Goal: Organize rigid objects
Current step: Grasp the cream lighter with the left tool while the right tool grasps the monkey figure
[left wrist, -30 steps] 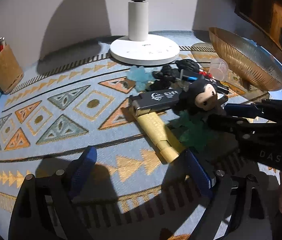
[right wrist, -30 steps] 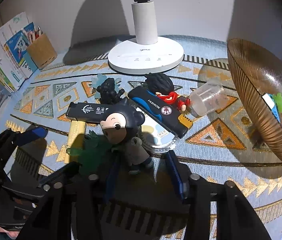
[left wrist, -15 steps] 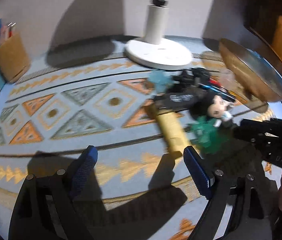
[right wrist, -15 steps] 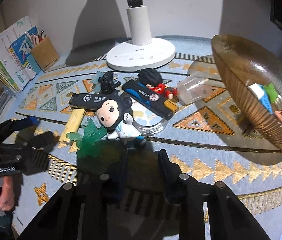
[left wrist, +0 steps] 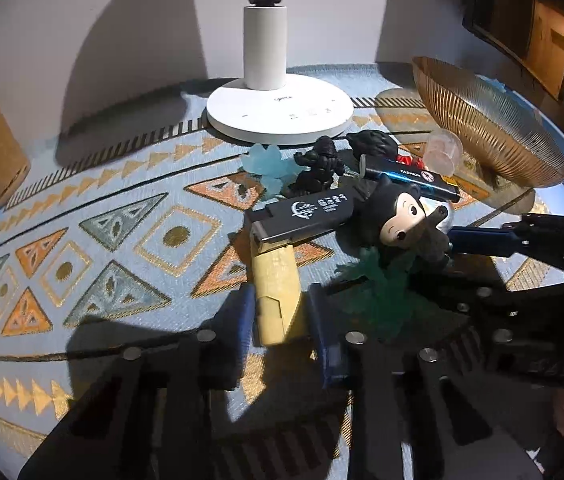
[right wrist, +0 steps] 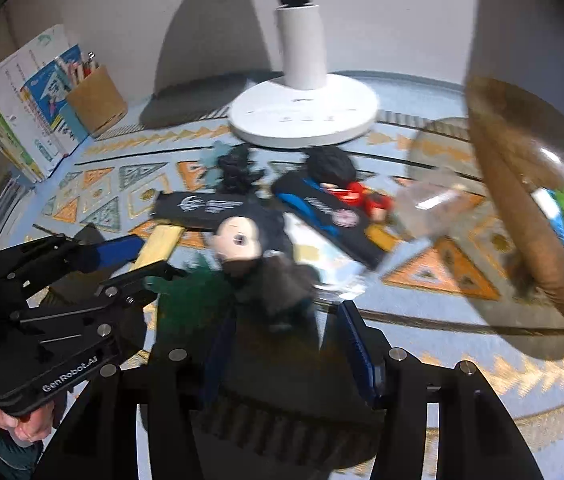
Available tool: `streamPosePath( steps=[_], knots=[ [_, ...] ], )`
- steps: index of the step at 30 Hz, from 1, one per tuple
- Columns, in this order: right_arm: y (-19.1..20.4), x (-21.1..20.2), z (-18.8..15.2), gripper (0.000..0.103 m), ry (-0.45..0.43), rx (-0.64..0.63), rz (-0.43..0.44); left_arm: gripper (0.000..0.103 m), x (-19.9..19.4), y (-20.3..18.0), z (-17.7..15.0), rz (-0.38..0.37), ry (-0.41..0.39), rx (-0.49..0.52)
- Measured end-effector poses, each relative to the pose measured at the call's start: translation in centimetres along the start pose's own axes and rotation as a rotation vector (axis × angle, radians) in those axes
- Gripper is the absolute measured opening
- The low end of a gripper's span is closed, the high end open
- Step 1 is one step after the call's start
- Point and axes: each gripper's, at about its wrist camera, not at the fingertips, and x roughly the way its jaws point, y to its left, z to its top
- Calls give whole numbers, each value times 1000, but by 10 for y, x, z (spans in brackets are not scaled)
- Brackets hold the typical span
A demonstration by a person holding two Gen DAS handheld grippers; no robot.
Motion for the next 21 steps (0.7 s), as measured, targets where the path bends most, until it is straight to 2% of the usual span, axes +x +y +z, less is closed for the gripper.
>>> streamPosePath(
  steps=[1, 2, 3, 4, 5, 7, 11, 13, 17, 18, 19, 20, 21],
  knots=[
    [5, 1, 0, 46, -12, -8, -16, 22, 0, 3, -1, -7, 1, -6],
    [8, 3, 0, 34, -15, -17, -44, 22, 0, 5, -2, -13, 2, -13],
    [11, 3, -1, 28, -16, -37, -86, 22, -4, 8, -5, -16, 3, -21],
    [13, 1, -3, 26, -18, -45, -92, 22, -7, 9, -9, -23, 6, -19],
    [11, -3, -6, 25, -18, -35, -57, 22, -12, 9, -14, -32, 6, -6],
    [12, -14, -14, 25, -35, -30, -46, 22, -22, 10, -27, -53, 9, 12],
    [15, -50, -58, 25, -73, -51, -181, 22, -45, 18, -60, -69, 22, 20],
    [12, -62, -77, 25, -71, -19, -165, 22, -52, 20, -69, -74, 27, 25],
    [3, -69, -101, 25, -42, 49, -65, 22, -55, 22, -72, -66, 32, 16],
    [3, -67, -103, 26, -43, 49, -62, 30, -53, 21, -70, -51, 32, 10],
    [4, -65, -102, 29, -34, 48, -64, 37, -52, 20, -69, -45, 31, 5],
    [4, -64, -101, 39, -35, 46, -66, 43, -50, 19, -67, -41, 29, 1],
    [5, -63, -98, 47, -30, 47, -59, 43, -47, 18, -65, -39, 26, -4]
  ],
)
